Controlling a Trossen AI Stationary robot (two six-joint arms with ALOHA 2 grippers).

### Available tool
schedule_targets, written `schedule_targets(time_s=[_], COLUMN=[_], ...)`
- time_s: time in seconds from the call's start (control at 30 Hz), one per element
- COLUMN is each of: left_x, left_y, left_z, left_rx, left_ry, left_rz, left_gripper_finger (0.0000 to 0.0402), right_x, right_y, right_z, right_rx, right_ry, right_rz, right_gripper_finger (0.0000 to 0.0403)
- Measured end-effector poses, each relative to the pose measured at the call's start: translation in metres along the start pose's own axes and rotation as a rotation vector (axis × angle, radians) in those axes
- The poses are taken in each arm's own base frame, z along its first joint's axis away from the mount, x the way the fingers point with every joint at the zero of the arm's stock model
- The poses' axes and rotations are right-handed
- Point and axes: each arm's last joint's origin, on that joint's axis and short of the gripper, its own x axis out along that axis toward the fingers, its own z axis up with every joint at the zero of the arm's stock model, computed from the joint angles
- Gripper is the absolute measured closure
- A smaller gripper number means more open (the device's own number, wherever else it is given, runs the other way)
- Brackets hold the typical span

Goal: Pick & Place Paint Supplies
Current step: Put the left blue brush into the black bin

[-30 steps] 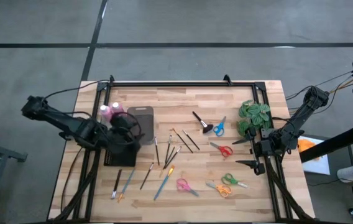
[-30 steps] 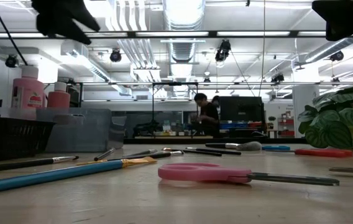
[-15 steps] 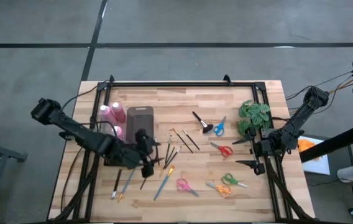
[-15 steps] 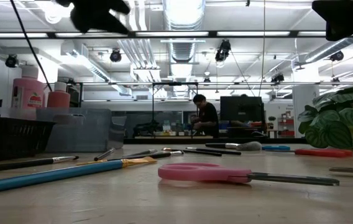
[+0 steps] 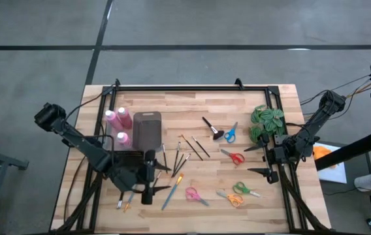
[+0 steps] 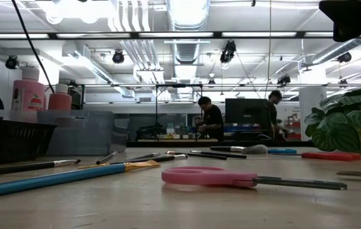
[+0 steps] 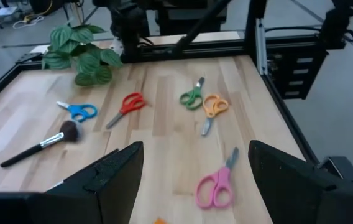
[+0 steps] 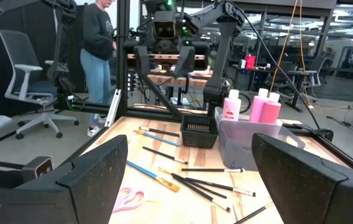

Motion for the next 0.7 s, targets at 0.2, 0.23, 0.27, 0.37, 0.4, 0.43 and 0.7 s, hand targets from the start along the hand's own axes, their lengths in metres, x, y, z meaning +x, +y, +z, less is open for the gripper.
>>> schedule_targets(time_s=[0.2,0.23,0.27,0.37,0.4,0.43,0.7], left_x=[0.0,-0.001,-0.001,-0.002,-0.002,-0.004,-0.008], left_y=[0.0,0.0,0.001,0.002,0.002,0.002,-0.004], left_z=[-0.001,-0.002,-0.004,-0.002,0.0,0.003,0.012], left_rx=[-0.108,-0.158,-0.194,-0.251,-0.272,-0.291,-0.495], left_ry=[0.006,0.014,0.026,0.054,0.058,0.068,0.327], left_rz=[0.013,0.023,0.038,0.07,0.085,0.101,0.288], left_gripper_finger=[0.0108,0.0108,0.0108,0.0113,0.0117,0.0121,0.0158], right_x=[0.0,0.0,0.0,0.0,0.0,0.0,0.0], right_y=[0.0,0.0,0.0,0.0,0.0,0.0,0.0], right_z=[0.0,0.0,0.0,0.0,0.0,0.0,0.0], right_rx=[0.002,0.001,0.0,0.002,0.0,0.0,0.0], right_ry=[0.0,0.0,0.0,0.0,0.0,0.0,0.0], right_rz=[0.0,0.0,0.0,0.0,0.0,0.0,0.0], right_gripper_finger=[0.0062,0.0062,0.0062,0.0062,0.0062,0.0062,0.0062])
